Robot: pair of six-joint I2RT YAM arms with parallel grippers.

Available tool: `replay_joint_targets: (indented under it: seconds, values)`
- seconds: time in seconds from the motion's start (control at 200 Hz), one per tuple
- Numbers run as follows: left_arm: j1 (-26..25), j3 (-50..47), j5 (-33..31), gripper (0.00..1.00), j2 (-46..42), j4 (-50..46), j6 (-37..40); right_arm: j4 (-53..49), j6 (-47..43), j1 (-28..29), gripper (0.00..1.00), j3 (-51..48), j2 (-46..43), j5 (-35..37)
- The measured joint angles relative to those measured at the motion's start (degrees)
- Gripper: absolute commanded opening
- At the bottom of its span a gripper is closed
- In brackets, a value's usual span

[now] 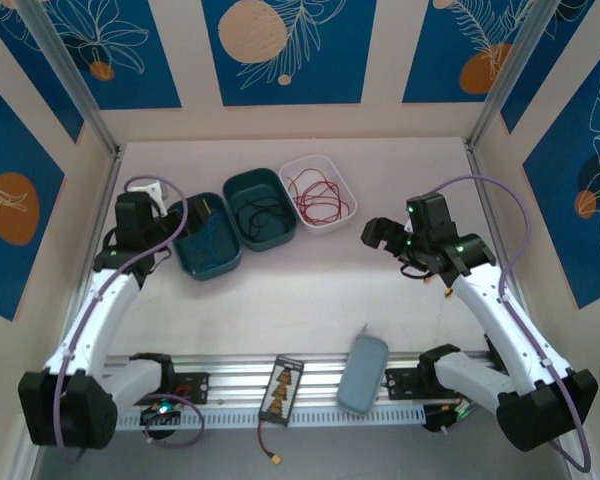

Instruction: Untangle the cables

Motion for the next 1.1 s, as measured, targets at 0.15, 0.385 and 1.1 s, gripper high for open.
replay_joint_targets:
  seconds: [0.15,0.385,1.1]
  values:
    - [0.0,-4.24,-2.03,1.0,-7.87,-3.54,2.38,0.44,0.04,0.0,0.99,-1.22,-1.79,1.77]
    - [0.0,-16.68,-6.38,1.0,-20.0,-3.41,6.93,2.47,0.07,-0.07,0.99,-4.74,-3.69,5.46]
    - [-1.27,-30.49,-12.79,1.0,-10.12,27.02,18.05,15.96,0.15,-2.62,0.99,-20.94,-6.91,16.55]
